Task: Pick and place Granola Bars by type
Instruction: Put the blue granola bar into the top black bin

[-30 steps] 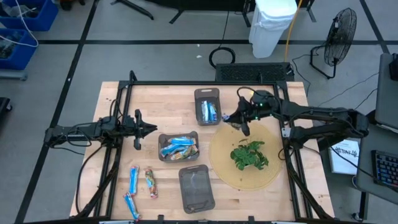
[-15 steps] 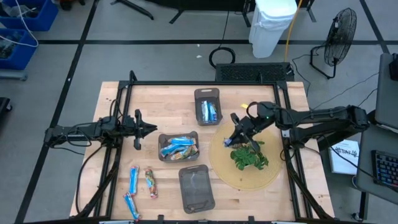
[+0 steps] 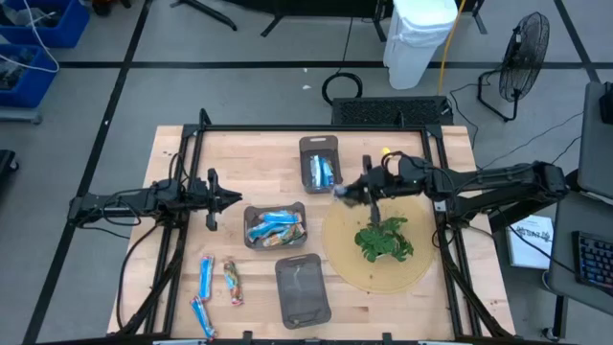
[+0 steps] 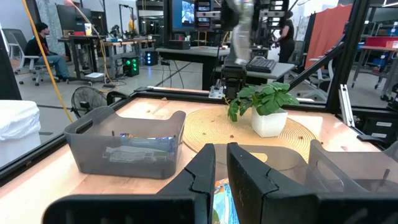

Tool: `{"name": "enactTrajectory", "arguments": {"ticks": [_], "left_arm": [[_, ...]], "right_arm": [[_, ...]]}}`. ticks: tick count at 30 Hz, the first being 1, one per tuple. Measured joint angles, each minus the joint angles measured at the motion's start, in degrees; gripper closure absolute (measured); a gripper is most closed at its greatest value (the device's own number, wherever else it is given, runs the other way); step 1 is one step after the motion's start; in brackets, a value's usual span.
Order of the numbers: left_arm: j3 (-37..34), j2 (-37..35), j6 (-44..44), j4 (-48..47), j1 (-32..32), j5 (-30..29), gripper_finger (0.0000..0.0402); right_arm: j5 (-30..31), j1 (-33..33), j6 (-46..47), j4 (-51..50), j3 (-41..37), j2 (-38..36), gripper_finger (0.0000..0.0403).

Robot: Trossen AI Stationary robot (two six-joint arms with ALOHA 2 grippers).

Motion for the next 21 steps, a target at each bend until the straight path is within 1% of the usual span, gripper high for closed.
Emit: {"name": "enactTrajectory", "arguments": {"ticks": [2, 4, 7, 13, 15, 18, 21], "left_arm": [[0.00, -0.01, 0.00, 0.00, 0.01, 0.00, 0.0355], [0.00, -0.01, 0.00, 0.00, 0.01, 0.00, 0.0355], [0.00, 0.00, 0.00, 0.00, 0.02, 0.00, 0.0355], [0.00, 0.00, 0.00, 0.00, 0.00, 0.00, 0.0355], [0.00, -0.02, 0.00, -0.02, 0.00, 0.00, 0.0355], [0.00, 0.00, 0.00, -0.02, 0.02, 0.00, 0.0355], [0.00, 0.00, 0.00, -0.01, 0.01, 0.00, 0.0355]], "right_arm": [[3.85, 0.03, -1.05, 0.31, 0.03, 0.62, 0.0399], [5.52, 0.01, -1.85, 0.92, 0.01, 1.44, 0.0399], [5.59, 0.01, -2.43, 3.11, 0.03, 3.00, 0.0399], [5.37, -0.04, -3.60, 12.77, 0.20, 6.34, 0.0399], [5.31, -0.43, -3.66, 13.83, 1.23, 6.90, 0.0399], [5.28, -2.12, 0.71, 10.17, 5.00, 7.59, 0.0399], [5.34, -4.68, 3.46, 0.86, 9.43, 7.87, 0.0399]]}}
